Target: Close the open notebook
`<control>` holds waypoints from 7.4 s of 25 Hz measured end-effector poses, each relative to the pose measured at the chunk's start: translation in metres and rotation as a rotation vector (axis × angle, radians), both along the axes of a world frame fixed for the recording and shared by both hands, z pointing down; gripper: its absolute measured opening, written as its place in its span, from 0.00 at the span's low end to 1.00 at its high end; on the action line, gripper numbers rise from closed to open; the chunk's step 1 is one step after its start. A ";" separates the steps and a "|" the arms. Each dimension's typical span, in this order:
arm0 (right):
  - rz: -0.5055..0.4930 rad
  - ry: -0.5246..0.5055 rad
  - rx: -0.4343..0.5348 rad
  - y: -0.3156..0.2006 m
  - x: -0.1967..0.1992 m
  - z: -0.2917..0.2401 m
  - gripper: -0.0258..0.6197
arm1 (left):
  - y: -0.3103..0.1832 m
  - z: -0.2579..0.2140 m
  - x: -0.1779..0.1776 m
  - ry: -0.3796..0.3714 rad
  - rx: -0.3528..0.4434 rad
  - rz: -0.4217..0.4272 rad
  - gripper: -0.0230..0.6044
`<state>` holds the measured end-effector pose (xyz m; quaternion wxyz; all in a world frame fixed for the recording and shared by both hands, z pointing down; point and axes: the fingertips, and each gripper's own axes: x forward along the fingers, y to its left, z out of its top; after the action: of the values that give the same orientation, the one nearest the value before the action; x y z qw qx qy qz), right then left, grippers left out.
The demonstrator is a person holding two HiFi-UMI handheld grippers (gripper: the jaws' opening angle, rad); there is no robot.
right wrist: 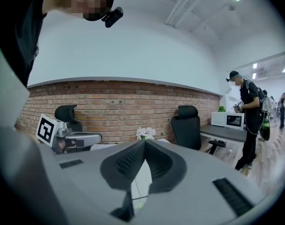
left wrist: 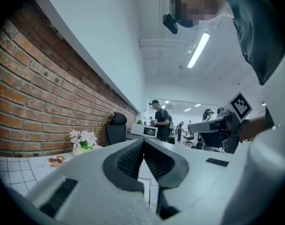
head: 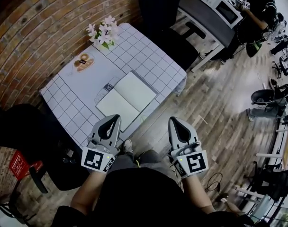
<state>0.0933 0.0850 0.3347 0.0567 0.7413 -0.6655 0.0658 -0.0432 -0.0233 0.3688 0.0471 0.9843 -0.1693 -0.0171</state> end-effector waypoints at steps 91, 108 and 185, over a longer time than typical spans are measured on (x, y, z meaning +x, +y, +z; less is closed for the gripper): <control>-0.260 -0.301 -0.677 -0.170 0.111 0.317 0.28 | -0.015 0.301 -0.049 -0.717 -0.441 -0.513 0.08; -0.280 -0.427 -0.631 -0.170 0.113 0.308 0.07 | -0.016 0.301 -0.048 -0.721 -0.421 -0.521 0.08; -0.708 -0.352 -0.400 -0.128 -0.069 0.174 0.09 | -0.013 0.298 -0.047 -0.646 -0.449 -0.468 0.08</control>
<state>0.0240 -0.0426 0.5084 0.1037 0.4195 -0.8521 0.2951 -0.0904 -0.0367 0.6664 0.1991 0.8399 -0.3925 0.3175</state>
